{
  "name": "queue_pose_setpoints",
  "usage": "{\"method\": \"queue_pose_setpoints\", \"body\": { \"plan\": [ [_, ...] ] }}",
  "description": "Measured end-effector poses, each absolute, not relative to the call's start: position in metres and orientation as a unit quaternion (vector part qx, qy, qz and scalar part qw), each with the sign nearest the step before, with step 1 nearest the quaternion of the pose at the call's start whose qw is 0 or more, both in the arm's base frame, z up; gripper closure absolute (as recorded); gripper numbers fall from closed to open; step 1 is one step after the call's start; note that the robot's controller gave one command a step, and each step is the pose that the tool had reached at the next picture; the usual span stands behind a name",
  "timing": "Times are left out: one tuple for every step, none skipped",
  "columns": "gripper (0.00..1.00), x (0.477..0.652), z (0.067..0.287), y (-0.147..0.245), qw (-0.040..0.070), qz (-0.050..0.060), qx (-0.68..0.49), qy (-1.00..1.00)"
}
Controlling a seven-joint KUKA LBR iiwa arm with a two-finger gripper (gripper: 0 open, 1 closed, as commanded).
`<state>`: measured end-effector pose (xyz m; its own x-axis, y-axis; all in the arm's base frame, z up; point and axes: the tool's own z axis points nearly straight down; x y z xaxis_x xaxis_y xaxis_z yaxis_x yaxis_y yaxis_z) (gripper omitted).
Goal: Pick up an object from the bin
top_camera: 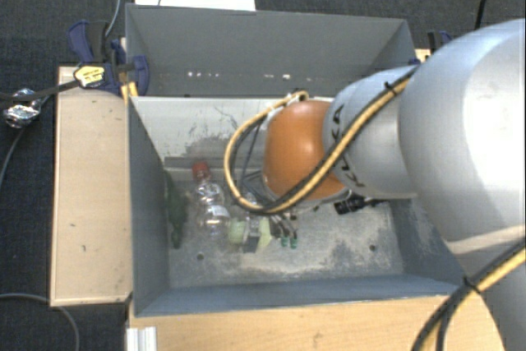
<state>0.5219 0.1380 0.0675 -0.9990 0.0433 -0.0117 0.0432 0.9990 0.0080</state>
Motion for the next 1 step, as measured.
{"method": "queue_pose_setpoints", "body": {
  "plan": [
    [1.00,0.5214,0.0687,0.1376,0.006,0.004,0.028,1.000]
  ]
}}
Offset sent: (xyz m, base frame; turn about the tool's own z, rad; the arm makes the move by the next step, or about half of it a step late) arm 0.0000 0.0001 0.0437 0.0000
